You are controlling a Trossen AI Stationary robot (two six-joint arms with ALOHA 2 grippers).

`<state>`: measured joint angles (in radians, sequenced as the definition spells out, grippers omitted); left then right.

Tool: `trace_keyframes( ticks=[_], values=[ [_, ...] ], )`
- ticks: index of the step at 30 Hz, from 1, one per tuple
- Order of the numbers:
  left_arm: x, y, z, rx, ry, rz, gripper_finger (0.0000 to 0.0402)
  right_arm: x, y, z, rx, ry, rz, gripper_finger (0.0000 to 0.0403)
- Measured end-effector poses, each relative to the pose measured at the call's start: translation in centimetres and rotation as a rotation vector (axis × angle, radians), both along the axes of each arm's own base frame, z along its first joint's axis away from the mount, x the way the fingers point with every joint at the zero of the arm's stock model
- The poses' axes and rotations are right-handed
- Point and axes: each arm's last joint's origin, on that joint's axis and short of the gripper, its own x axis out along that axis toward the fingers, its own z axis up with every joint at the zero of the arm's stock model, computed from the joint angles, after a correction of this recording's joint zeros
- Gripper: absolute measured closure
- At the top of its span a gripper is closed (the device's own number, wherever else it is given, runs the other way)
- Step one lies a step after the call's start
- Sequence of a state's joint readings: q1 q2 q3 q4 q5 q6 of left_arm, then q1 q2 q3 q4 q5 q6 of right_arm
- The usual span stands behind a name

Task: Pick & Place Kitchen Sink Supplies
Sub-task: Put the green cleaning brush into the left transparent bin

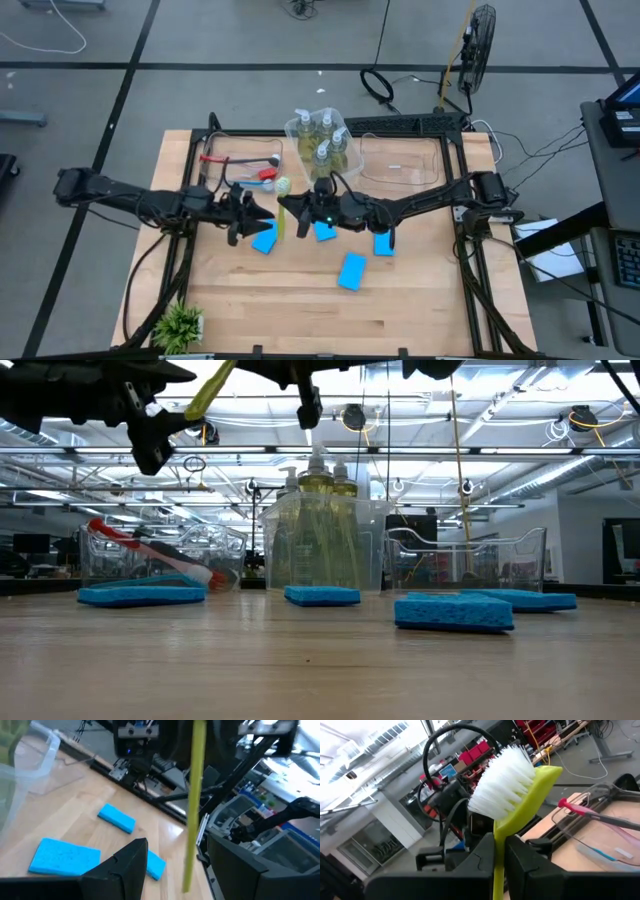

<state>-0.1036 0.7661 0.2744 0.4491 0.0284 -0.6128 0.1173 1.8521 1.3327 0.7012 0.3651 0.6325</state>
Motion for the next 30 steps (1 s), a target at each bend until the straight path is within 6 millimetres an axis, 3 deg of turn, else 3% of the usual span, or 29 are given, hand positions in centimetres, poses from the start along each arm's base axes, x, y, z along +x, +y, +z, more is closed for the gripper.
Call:
trace_keyframes(
  ticks=[11, 18, 23, 30],
  values=[
    [3.2, -0.3, 0.8, 0.024, 0.070, -0.001, 0.0192, 0.0, 0.1, 0.0, 0.007, -0.007, 0.002, 0.0395],
    [4.3, -0.6, 0.3, 0.001, 0.125, -0.039, 0.0199, 0.0, 0.5, -0.1, -0.016, 0.007, 0.009, 0.0395],
    [4.3, -0.7, 0.3, -0.021, 0.125, -0.085, 0.0255, 0.0, 0.6, 0.0, -0.016, 0.007, 0.012, 0.0395],
    [4.1, -0.9, 0.4, -0.030, 0.119, -0.175, 0.0381, 0.0, 0.7, 0.0, -0.008, 0.003, 0.019, 0.0395]
  ],
)
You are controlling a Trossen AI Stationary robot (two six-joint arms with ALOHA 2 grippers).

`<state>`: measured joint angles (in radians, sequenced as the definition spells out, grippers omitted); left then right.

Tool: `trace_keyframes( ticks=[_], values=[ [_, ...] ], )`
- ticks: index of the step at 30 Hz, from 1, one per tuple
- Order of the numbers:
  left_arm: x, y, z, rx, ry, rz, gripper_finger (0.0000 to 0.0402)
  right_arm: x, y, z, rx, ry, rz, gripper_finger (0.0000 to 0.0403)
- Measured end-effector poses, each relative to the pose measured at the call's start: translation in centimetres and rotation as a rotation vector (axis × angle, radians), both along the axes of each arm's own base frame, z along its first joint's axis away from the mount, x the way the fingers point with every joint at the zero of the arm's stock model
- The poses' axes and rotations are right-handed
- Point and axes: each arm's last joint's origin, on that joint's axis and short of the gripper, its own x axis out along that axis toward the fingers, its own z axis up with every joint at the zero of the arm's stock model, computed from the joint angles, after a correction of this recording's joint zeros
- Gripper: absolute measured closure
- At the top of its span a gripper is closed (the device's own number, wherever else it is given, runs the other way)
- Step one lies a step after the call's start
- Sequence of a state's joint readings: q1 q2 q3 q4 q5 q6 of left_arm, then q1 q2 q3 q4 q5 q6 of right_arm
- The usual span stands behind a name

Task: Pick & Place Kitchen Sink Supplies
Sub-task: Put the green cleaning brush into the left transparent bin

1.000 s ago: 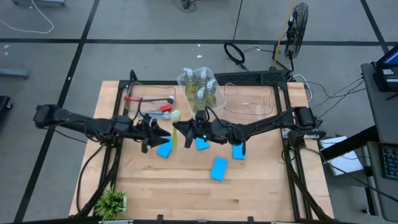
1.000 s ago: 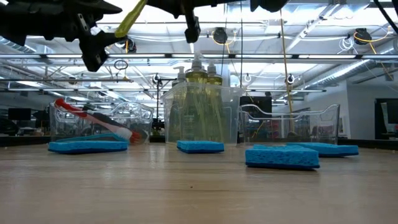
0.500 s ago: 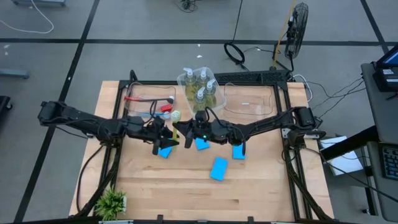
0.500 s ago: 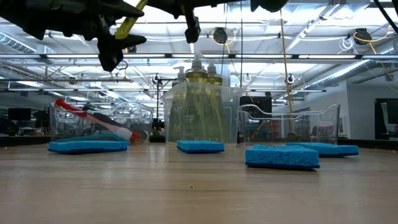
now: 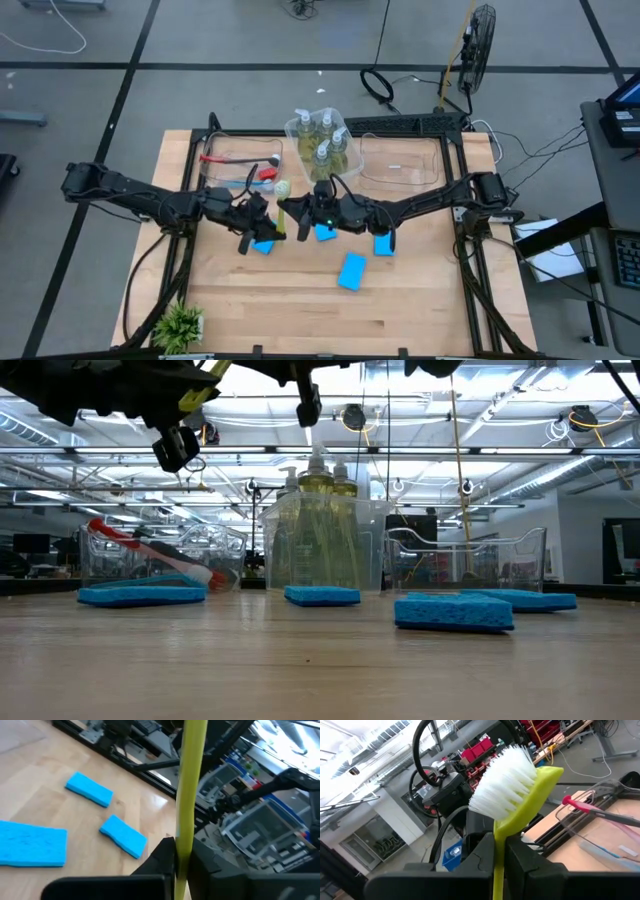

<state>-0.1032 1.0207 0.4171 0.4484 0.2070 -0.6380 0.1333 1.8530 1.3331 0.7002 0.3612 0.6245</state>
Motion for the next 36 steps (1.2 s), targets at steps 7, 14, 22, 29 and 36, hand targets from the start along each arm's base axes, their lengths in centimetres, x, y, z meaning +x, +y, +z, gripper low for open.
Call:
trace_keyframes(
  ticks=[7, 14, 22, 29, 36],
  values=[
    [0.0, -0.1, 0.0, -0.020, 0.006, -0.017, 0.0382, -0.1, 0.5, 0.0, -0.010, 0.005, 0.006, 0.0374],
    [0.0, -0.1, 0.0, -0.021, 0.010, -0.017, 0.0382, -0.1, 0.7, 0.0, -0.012, 0.004, 0.034, 0.0323],
    [-0.2, 0.0, -0.2, -0.018, 0.033, -0.013, 0.0382, -0.1, 1.3, -0.4, -0.017, 0.040, 0.051, 0.0278],
    [-1.6, 0.5, 0.1, 0.014, 0.092, 0.038, 0.0382, -0.1, 1.5, -1.0, 0.004, 0.101, 0.068, 0.0247],
    [-4.7, 1.9, 0.0, 0.087, 0.223, 0.147, 0.0382, -0.1, 1.6, -1.1, -0.003, 0.110, 0.104, 0.0234]
  ],
)
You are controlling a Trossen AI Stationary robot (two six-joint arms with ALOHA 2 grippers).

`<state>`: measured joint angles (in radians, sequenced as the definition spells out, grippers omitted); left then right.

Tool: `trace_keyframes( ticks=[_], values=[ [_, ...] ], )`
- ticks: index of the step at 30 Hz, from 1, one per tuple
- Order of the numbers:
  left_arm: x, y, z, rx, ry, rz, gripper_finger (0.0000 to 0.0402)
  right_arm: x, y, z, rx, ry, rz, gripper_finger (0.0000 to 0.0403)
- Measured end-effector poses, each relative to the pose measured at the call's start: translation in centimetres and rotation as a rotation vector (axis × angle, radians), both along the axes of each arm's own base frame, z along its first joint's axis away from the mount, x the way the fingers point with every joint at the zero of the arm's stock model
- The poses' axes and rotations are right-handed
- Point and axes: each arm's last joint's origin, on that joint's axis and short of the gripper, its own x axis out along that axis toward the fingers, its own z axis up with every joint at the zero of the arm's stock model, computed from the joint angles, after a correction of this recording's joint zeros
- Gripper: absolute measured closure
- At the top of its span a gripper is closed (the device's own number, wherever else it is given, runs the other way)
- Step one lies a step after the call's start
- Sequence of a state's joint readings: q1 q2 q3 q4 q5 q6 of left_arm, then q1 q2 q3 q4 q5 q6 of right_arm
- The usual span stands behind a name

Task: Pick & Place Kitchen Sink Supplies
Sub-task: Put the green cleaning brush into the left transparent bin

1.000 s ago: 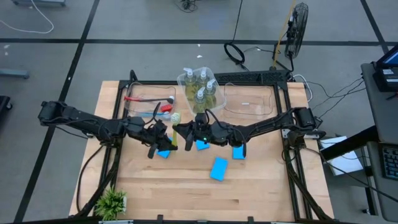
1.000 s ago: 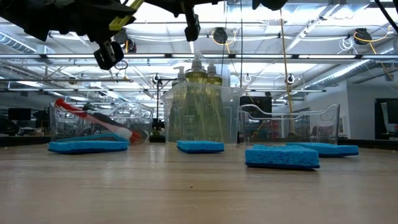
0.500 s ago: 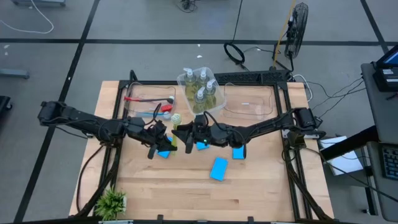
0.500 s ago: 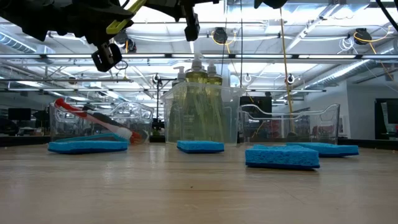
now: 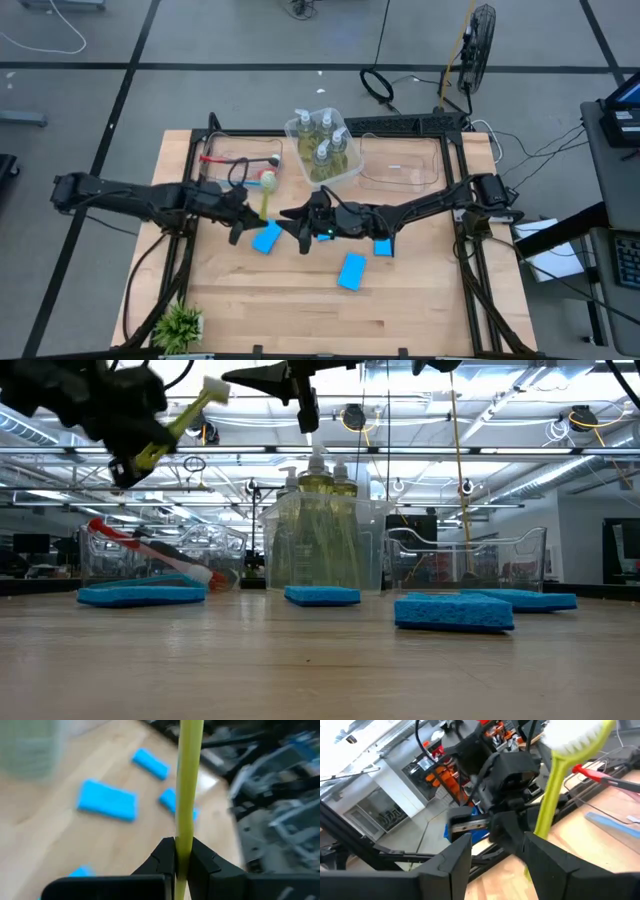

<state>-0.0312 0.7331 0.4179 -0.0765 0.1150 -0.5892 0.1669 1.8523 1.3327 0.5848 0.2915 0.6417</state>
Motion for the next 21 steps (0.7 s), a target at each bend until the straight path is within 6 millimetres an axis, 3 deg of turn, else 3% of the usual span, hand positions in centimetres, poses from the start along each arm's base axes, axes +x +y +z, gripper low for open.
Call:
trace_keyframes(
  ticks=[5, 10, 13, 17, 21],
  values=[
    [-2.5, 1.3, -0.3, 0.083, 0.225, 0.069, 0.0382, 0.0, 0.0, 0.0, 0.000, 0.002, 0.025, 0.0234],
    [-4.3, 2.7, 2.4, 0.306, 0.510, 0.140, 0.0382, 0.0, 0.1, 0.0, -0.001, 0.003, 0.036, 0.0234],
    [-4.3, 3.6, 4.0, 0.359, 0.578, 0.194, 0.0382, 0.0, 0.0, 0.0, -0.007, 0.003, 0.034, 0.0234],
    [-3.6, 4.7, 4.4, 0.393, 0.623, 0.207, 0.0382, 0.0, 0.0, 0.0, -0.017, 0.002, 0.034, 0.0236],
    [-2.5, 6.0, 5.2, 0.568, 0.700, 0.231, 0.0382, 0.0, 0.0, 0.0, -0.017, 0.003, 0.034, 0.0234]
  ],
)
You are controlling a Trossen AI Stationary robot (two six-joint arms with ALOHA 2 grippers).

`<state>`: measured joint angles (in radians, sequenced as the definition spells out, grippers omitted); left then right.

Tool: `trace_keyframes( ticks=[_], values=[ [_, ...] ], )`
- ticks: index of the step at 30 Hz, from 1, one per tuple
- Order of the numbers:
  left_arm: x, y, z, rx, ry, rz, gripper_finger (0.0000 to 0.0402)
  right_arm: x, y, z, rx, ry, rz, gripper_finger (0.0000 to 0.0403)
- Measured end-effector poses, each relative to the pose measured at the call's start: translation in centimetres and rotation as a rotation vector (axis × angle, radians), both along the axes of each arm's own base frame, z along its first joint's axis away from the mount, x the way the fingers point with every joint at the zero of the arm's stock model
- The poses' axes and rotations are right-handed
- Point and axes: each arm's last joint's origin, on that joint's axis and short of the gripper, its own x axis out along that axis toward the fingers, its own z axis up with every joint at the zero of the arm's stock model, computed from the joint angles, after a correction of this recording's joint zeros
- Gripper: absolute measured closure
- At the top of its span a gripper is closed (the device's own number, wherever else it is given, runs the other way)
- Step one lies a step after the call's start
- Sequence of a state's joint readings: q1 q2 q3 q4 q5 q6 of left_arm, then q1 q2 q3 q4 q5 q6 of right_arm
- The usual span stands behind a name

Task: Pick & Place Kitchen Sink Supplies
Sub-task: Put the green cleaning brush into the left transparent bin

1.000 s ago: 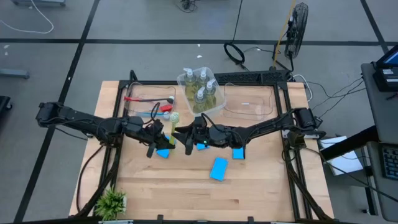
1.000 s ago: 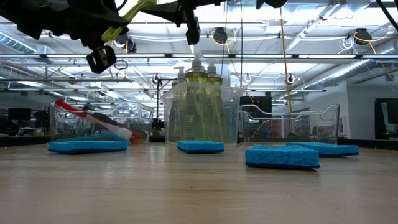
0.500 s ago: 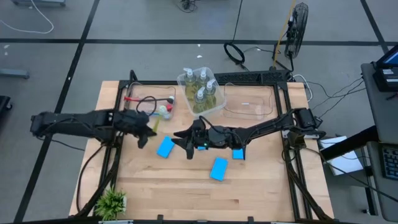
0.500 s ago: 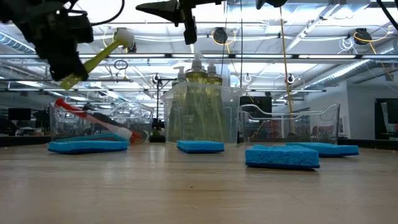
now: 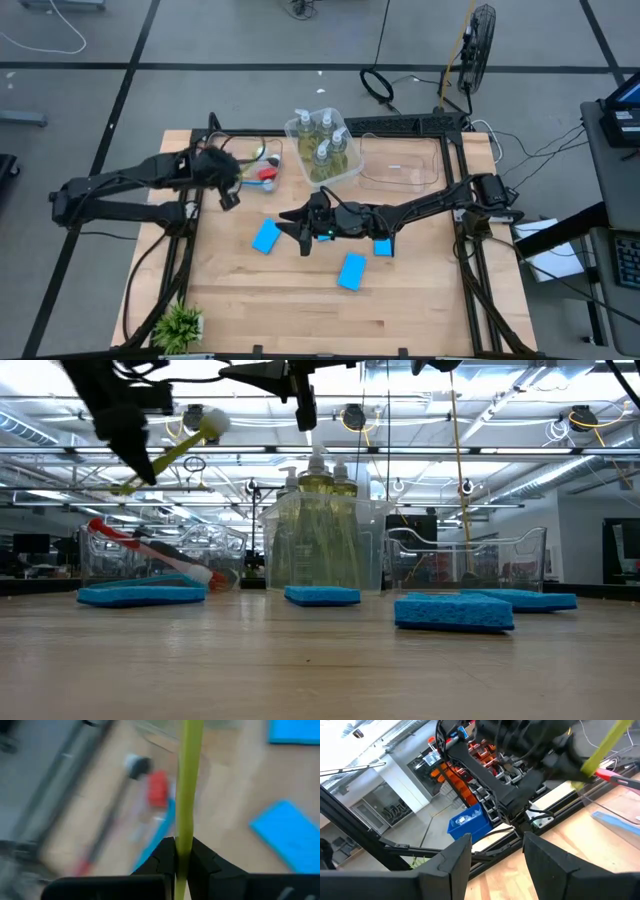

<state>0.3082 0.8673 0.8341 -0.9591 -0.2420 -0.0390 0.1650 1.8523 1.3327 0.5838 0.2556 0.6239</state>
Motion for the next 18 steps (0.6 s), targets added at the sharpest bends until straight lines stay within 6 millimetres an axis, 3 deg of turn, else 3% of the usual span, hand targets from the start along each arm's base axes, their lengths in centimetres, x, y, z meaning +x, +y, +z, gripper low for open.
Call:
trace_keyframes(
  ticks=[8, 14, 18],
  values=[
    [2.3, 3.7, 1.6, 0.296, 0.292, -0.080, 0.0382, 0.0, 0.0, 0.0, 0.001, -0.002, 0.000, 0.0236],
    [1.7, 6.6, 0.9, 0.401, 0.589, -0.129, 0.0382, 0.0, 0.0, 0.0, -0.008, -0.001, 0.000, 0.0238],
    [0.9, 8.0, 0.6, 0.406, 0.693, -0.124, 0.0382, 0.0, 0.0, 0.0, -0.014, -0.001, 0.000, 0.0238]
  ],
)
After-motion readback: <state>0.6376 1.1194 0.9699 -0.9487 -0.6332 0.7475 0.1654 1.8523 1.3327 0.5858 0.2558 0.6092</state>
